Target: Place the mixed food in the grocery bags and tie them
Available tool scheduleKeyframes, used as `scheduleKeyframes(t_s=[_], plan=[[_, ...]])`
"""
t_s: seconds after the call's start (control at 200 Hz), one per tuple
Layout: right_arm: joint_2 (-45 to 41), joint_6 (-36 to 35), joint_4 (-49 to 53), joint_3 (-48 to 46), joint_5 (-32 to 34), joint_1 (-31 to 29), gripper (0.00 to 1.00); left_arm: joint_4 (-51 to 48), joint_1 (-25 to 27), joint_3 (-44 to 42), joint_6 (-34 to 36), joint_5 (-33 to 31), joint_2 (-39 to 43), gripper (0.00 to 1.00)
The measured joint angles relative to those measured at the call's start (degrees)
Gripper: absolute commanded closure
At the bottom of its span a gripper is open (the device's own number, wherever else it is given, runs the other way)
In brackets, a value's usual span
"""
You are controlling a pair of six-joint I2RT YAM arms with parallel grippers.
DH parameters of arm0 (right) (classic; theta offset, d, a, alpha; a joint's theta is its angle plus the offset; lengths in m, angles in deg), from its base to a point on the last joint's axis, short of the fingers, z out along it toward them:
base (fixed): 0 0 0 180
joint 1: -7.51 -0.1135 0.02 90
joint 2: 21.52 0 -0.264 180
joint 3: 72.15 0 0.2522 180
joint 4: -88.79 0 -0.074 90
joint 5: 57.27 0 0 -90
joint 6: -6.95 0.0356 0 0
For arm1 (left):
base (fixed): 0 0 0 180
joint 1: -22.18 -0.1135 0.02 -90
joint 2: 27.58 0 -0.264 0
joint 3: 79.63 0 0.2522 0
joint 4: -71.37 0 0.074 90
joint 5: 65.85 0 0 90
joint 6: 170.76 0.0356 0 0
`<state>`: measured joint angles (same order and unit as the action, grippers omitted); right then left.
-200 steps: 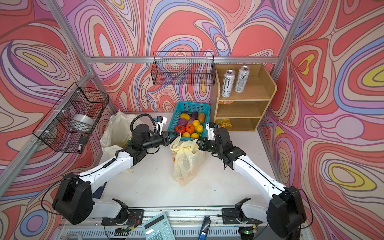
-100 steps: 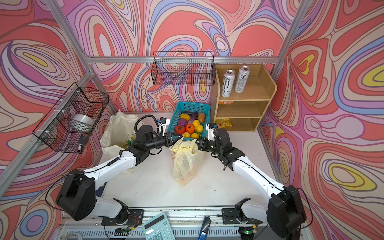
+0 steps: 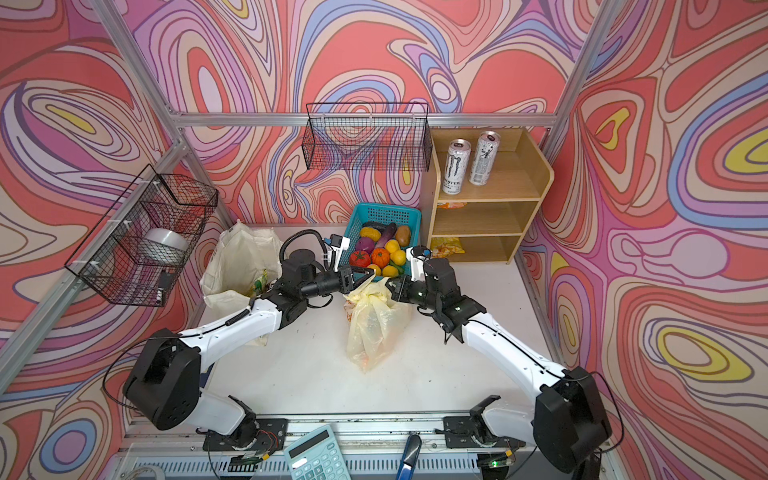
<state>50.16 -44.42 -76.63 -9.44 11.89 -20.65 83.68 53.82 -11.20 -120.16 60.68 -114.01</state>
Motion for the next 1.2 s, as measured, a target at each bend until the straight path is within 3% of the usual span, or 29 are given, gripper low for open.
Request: scheduleKeyframes(t_s=[0.536, 1.197], plan=[[2.3, -0.2, -4.0, -0.1, 0.7, -3.5, 1.0, 7.1, 4.7, 4.9, -5.7, -1.6, -3.7, 1.0], [-3.1, -7.2, -0.1, -2.1, 11.8, -3.6, 1.0, 6.7, 6.0, -1.0, -5.4, -7.0, 0.7, 1.0]])
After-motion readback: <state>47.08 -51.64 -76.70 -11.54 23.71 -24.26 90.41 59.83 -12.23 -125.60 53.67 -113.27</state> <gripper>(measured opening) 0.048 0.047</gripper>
